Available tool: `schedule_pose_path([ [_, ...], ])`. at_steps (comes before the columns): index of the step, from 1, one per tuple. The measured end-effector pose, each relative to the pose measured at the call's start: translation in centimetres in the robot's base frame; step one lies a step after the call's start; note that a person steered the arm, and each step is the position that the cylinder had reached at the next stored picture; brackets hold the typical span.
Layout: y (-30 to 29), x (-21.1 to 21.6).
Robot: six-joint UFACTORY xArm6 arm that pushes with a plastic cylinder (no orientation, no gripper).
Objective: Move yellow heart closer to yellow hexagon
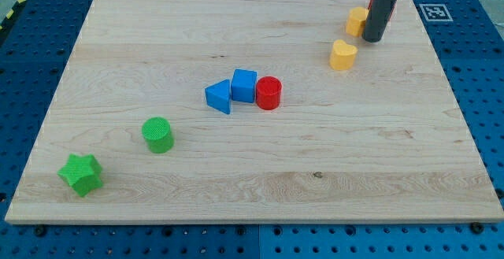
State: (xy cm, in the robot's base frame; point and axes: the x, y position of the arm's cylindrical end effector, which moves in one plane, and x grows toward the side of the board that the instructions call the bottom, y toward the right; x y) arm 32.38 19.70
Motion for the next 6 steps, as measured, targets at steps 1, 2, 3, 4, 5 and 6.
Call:
schedule_pose_path([
  [1,0.0,1.8],
  [2,0.1,4.4],
  [3,0.5,7.4],
  [4,-1.5,8.3],
  [5,-5.4,8.3],
  [6,-5.8,8.3],
])
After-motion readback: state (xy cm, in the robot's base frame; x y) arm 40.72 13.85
